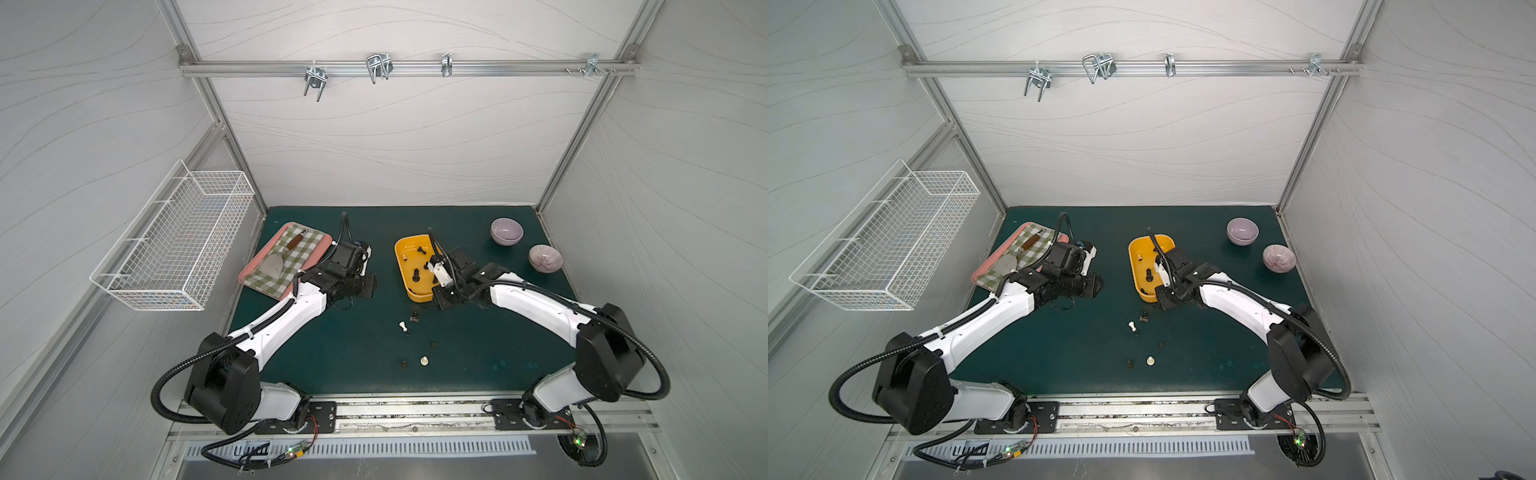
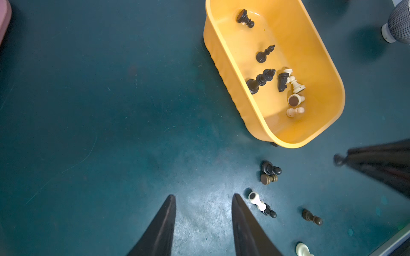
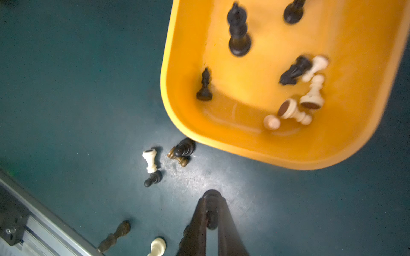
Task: Put the chess pieces into the storage box
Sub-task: Place the chess piece in the storage box.
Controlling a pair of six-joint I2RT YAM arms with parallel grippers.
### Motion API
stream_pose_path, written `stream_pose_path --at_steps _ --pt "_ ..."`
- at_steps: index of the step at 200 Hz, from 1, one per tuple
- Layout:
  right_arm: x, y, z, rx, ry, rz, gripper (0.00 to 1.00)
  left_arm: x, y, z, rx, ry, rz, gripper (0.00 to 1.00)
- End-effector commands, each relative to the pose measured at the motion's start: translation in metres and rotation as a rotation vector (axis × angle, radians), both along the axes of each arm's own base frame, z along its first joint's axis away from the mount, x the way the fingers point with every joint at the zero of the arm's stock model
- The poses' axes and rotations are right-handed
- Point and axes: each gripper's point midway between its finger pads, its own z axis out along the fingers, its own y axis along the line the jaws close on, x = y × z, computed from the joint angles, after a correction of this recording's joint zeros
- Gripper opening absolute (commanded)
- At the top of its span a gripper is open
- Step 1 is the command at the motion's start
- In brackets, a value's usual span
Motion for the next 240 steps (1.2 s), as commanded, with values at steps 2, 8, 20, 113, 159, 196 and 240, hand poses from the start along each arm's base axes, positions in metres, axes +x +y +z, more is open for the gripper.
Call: stream_pose_path --at_steps 2,8,20,113,159,196,240 --pt "0.010 -0.007 0.012 0.000 -0.013 0.023 0.11 0.002 0.000 0.003 -0.016 -0.007 0.011 0.43" --pt "0.015 -0.008 0.013 -0.001 -0.019 0.021 0.11 0.002 0.000 0.003 -0.017 -0.005 0.011 0.43" --pt "0.026 -0.010 0.015 -0.001 -0.025 0.013 0.11 0.002 0.000 0.003 -0.018 -0.004 0.011 0.43" --pt "0.080 -0.008 -0.004 -0.009 -0.005 -0.027 0.11 -0.004 0.000 -0.005 -0.027 0.019 0.013 0.43" --pt "0.098 0.002 -0.015 -0.013 0.004 -0.031 0.11 -0.002 -0.001 -0.003 -0.027 0.017 0.011 0.43" --pt "0.119 0.008 -0.019 -0.031 -0.009 -0.040 0.11 -0.004 -0.001 -0.004 -0.028 0.025 0.010 0.43" --pt "0.140 0.006 -0.030 -0.069 -0.011 -0.081 0.11 -0.007 0.000 -0.002 -0.027 0.020 0.007 0.43"
